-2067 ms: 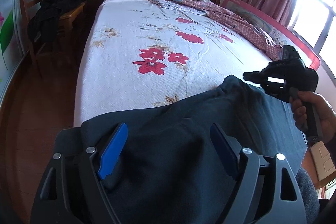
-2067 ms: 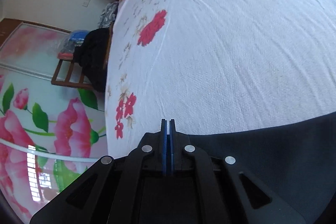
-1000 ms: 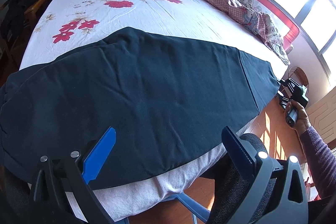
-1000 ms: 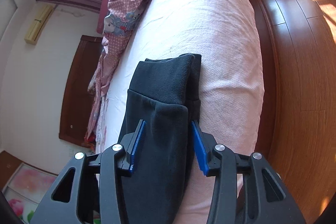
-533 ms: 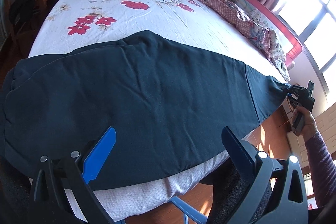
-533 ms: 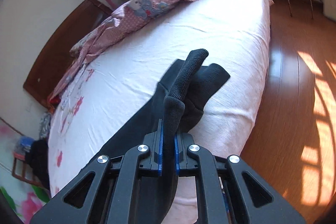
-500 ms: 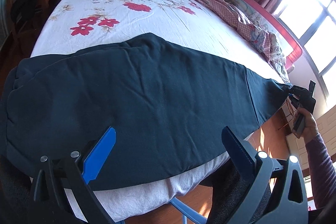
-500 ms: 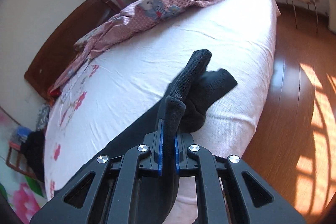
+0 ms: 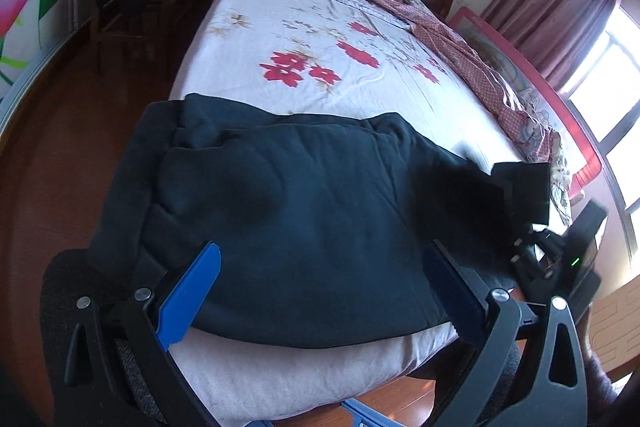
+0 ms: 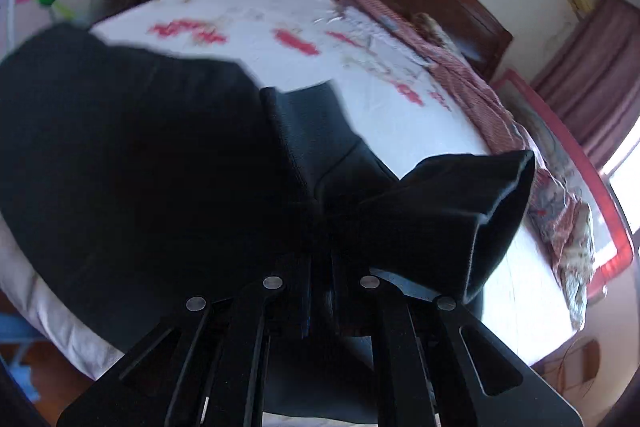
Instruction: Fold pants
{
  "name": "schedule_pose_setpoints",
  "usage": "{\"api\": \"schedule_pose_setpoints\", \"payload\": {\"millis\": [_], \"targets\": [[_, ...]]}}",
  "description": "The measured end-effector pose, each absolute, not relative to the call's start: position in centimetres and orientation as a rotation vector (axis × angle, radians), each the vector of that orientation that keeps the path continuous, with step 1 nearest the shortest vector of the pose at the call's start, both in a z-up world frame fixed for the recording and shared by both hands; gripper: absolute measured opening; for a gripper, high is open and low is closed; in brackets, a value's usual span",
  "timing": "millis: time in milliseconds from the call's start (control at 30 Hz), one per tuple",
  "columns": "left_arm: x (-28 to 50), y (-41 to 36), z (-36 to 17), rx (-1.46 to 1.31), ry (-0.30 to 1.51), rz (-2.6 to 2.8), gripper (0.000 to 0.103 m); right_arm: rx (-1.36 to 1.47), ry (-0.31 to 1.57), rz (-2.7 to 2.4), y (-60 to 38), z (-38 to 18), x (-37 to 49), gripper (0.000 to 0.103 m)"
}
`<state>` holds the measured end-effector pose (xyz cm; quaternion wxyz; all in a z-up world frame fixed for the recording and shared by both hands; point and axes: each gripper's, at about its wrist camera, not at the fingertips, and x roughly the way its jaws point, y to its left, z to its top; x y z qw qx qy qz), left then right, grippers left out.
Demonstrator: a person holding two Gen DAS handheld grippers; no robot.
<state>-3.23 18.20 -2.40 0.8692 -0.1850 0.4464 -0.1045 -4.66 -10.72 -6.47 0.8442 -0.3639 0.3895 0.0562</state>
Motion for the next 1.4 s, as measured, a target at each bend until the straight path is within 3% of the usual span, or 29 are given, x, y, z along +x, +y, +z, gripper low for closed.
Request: {"api": "schedule_pose_setpoints", "payload": {"millis": [67,233,467,533,600,667,800,900,1000,1033,1167,1267,1333,1400], "targets": [[-3.5,19.4,-2.4,-0.413,0.924,-0.203,0.101,-0.955,0.744,0.076,-9.6,-8.4,-6.0,0.007],[-3.7,21.1,-3.1,-0.455,0.929,-0.156,0.101,-0.982,0.636,0.08,-8.5,-4.9,-7.6,0.007],[-3.4,19.8,-3.5,-0.458,0.95,-0.197,0.101,-1.069,0.672,0.178,-8.7,-8.0,-10.9,0.008],[-3.4,19.8,-3.6,-0.45,0.955,-0.196,0.101,-1.024,0.697,0.232,-8.8,-6.6,-11.8,0.013],[-3.5,20.1,-3.6,-0.449,0.957,-0.184,0.101,-0.938,0.676,0.282,-9.0,-3.8,-12.7,0.041],[-3.6,20.7,-3.8,-0.456,0.961,-0.17,0.101,-0.844,0.622,0.252,-9.9,-0.6,-12.8,0.052],[-3.7,22.2,-3.5,-0.451,0.936,-0.14,0.101,-0.537,0.694,0.101,-13.9,3.5,-8.5,0.052],[-3.7,23.6,-3.1,-0.427,0.926,-0.11,0.101,-0.408,0.781,0.012,-15.2,2.6,-5.1,0.052],[-3.9,25.3,-2.4,-0.436,0.9,-0.086,0.101,-0.586,0.906,0.065,-12.3,-4.1,-5.3,0.05],[-3.9,25.9,-2.2,-0.438,0.89,-0.082,0.101,-0.624,0.836,0.041,-11.9,-4.2,-6.3,0.05],[-3.5,28.2,-2.2,-0.429,0.887,-0.086,0.101,-0.639,0.848,0.036,-11.9,-3.1,-6.7,0.05],[-2.4,29.7,-2.9,-0.407,0.917,-0.112,0.101,-0.542,0.815,0.029,-11.3,-0.4,-7.1,0.054],[-1.3,30.2,-3.4,-0.383,0.93,-0.153,0.101,-0.459,0.799,0.076,-10.6,1.2,-7.1,0.065],[-0.1,30.7,-4.1,-0.389,0.94,-0.225,0.101,-0.42,0.815,0.163,-8.9,1.9,-7.2,0.068]]}}
